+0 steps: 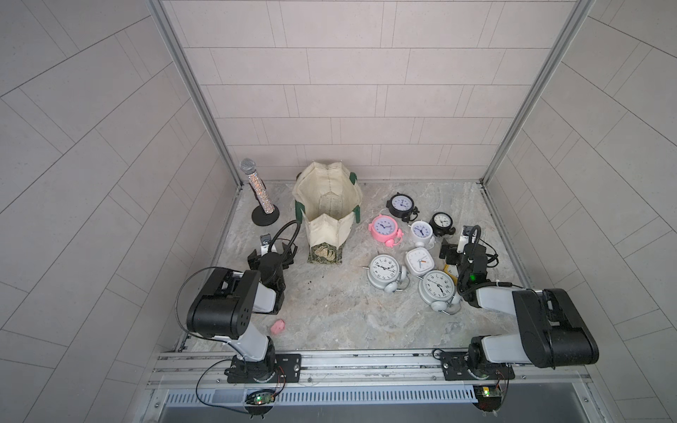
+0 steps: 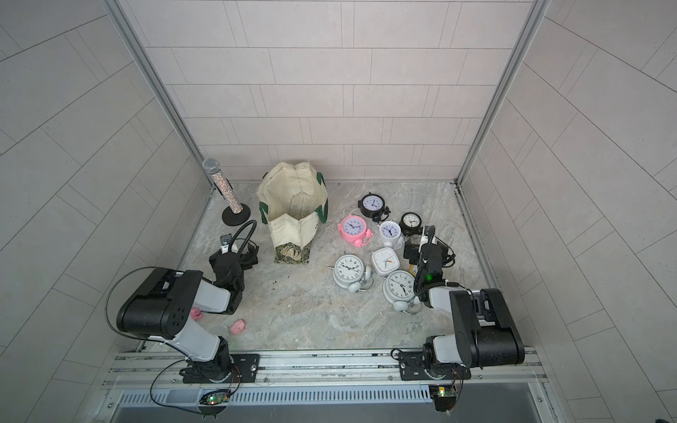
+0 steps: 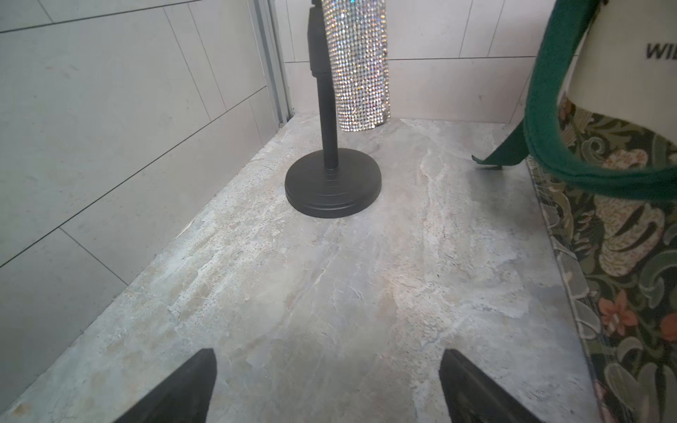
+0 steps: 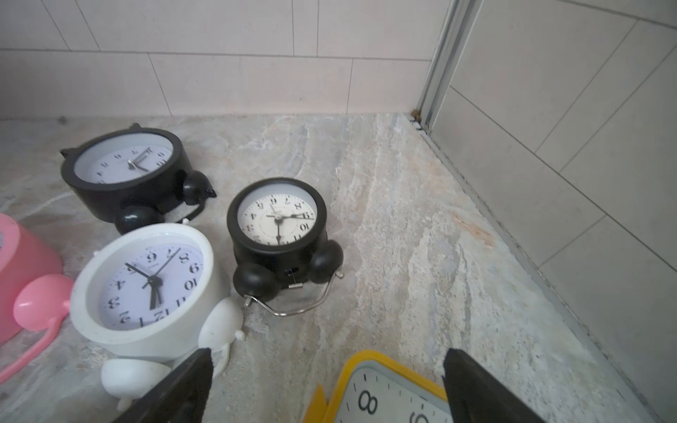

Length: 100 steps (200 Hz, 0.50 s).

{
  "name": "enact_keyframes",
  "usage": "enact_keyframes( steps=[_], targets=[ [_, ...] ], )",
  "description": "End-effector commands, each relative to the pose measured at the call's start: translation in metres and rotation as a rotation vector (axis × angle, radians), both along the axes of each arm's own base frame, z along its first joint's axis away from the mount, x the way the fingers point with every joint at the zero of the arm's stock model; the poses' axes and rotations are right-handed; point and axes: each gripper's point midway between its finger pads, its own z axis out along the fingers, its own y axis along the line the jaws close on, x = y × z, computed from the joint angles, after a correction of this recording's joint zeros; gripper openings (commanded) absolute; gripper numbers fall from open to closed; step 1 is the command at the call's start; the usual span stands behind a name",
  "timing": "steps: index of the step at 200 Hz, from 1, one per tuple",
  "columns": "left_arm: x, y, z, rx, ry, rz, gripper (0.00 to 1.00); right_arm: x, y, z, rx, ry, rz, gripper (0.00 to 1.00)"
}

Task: Take the alarm clock out of the canvas bag
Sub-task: Reset both arms

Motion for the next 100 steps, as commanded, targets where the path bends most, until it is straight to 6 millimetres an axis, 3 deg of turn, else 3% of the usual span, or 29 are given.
enact_keyframes(
  steps=[1, 61, 65, 100],
  targets=[
    [0.003, 0.015, 0.018, -0.015, -0.069, 0.096, 1.00, 0.008, 0.003, 0.009, -0.034, -0.064, 0.034, 1.00],
    [0.006, 0.013, 0.009, -0.007, -0.008, 0.082, 1.00, 0.018, 0.012, -0.011, -0.031, -0.043, 0.086, 1.00],
    [0.014, 0.012, 0.017, -0.008, -0.025, 0.078, 1.00, 0.018, 0.012, -0.010, -0.031, -0.040, 0.086, 1.00],
    [0.027, 0.002, 0.013, 0.010, 0.034, 0.022, 1.00, 0.023, 0.008, -0.015, -0.030, 0.002, 0.061, 1.00]
  ],
)
